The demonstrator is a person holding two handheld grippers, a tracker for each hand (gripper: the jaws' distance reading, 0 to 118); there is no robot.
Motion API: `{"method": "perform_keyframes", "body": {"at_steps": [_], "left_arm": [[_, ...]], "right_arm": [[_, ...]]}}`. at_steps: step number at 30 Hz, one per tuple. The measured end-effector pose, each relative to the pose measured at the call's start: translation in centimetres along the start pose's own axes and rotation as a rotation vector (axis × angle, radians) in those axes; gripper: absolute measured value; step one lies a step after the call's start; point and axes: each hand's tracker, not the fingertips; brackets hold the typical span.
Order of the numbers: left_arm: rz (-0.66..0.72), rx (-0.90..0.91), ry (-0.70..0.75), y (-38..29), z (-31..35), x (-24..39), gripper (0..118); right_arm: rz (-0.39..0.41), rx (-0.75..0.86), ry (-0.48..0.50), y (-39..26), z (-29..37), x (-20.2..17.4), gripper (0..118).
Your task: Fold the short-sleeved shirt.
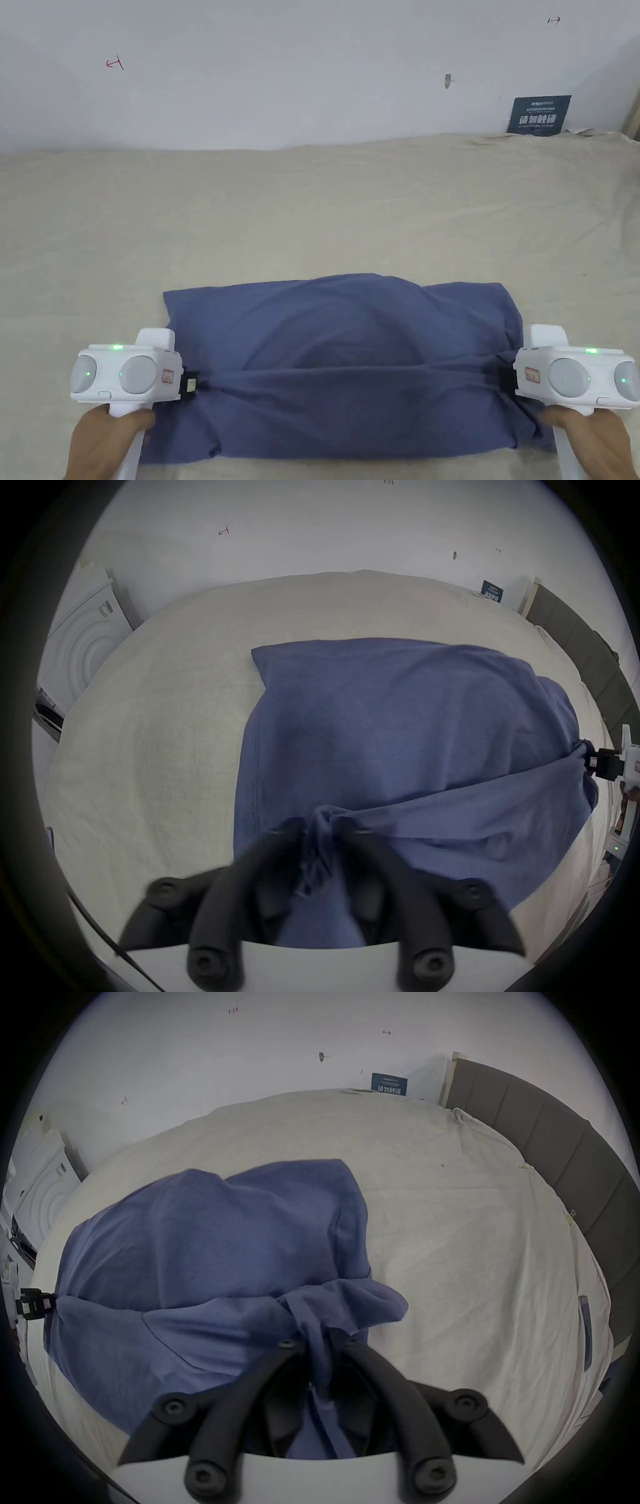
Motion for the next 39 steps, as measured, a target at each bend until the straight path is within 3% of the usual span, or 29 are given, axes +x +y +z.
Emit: {"method": "perform_keyframes", "body": {"at_steps": [3, 5, 15, 18, 26, 29, 31, 33, 34, 36, 39], "left_arm": [[0.040, 0.024, -0.025, 0.0, 1.6, -0.1, 114], [0.046, 0.068, -0.020, 0.1, 2.5, -0.4, 118], [0.020, 0.463, -0.027, -0.8, 15.0, -0.1, 118], [0.024, 0.571, -0.031, -1.4, 17.2, -0.6, 118], [0.107, 0.729, -0.003, -4.8, 22.8, 0.1, 113], [0.101, 0.765, -0.011, -5.9, 23.5, 0.0, 91], [0.075, 0.786, 0.006, -6.7, 23.7, 0.3, 63], [0.045, 0.784, 0.015, -7.2, 23.5, 0.5, 30], [0.039, 0.786, 0.013, -7.4, 23.5, 0.5, 19], [0.024, 0.785, 0.000, -7.7, 23.7, 0.6, 3], [0.000, 0.755, -0.009, -7.6, 23.2, 0.4, 0]], "right_arm": [[-0.005, 0.064, 0.002, 0.3, 2.1, 0.2, 86], [-0.011, 0.104, 0.005, 0.6, 4.0, 0.3, 102], [0.039, 0.468, 0.042, 1.0, 16.5, 1.1, 104], [0.043, 0.562, 0.049, 0.5, 20.1, 0.9, 112], [0.058, 0.752, 0.003, -2.4, 25.1, 0.1, 113], [0.072, 0.810, -0.050, -3.7, 25.8, -0.5, 103], [0.074, 0.840, -0.064, -4.5, 26.0, -0.7, 74], [0.072, 0.847, -0.070, -5.2, 26.2, -0.9, 26], [0.070, 0.853, -0.068, -5.4, 26.1, -0.8, 8], [0.071, 0.861, -0.061, -5.7, 25.8, -0.6, 1], [0.071, 0.856, -0.038, -5.8, 25.4, -0.3, 0]]}}
